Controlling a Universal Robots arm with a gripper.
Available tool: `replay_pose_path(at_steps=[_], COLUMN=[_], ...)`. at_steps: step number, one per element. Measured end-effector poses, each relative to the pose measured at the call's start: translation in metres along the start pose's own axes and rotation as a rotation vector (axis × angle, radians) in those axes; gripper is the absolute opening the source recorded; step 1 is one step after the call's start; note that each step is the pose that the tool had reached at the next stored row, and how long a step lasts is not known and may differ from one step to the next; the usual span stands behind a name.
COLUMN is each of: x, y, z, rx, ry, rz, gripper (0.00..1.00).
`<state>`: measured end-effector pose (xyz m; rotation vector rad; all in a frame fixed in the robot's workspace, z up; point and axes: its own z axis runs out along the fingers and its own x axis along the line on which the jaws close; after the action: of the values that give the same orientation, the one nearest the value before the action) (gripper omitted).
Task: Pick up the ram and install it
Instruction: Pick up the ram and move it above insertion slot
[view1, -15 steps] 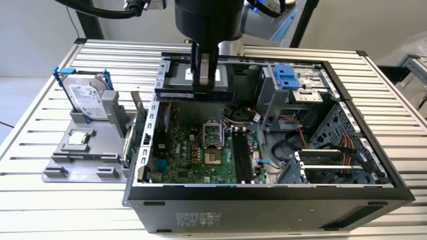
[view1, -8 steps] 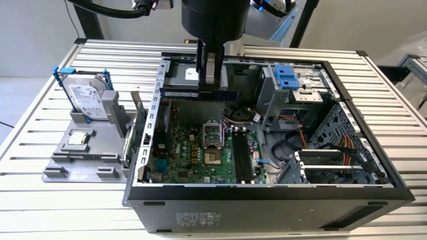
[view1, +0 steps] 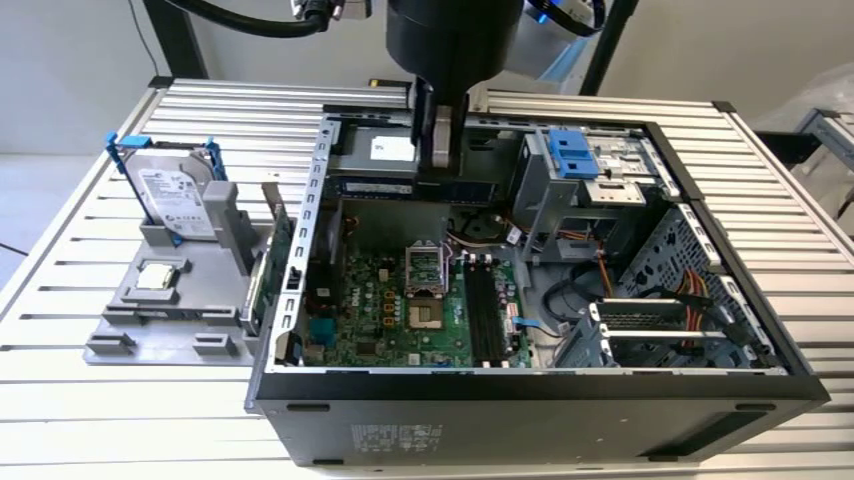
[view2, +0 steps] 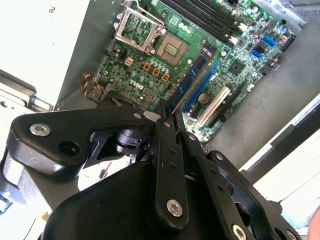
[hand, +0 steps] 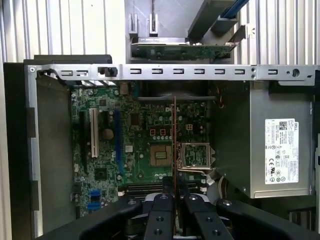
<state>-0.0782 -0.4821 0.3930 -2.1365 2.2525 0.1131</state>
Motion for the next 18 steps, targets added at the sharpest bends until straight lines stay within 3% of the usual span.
replay_pose_path(at_steps=[18], x=[-0.0039], y=[-0.0202], z=[0.0007], rx=[0.0054], ry=[-0.0020], rz=[0.071], gripper=[0.00])
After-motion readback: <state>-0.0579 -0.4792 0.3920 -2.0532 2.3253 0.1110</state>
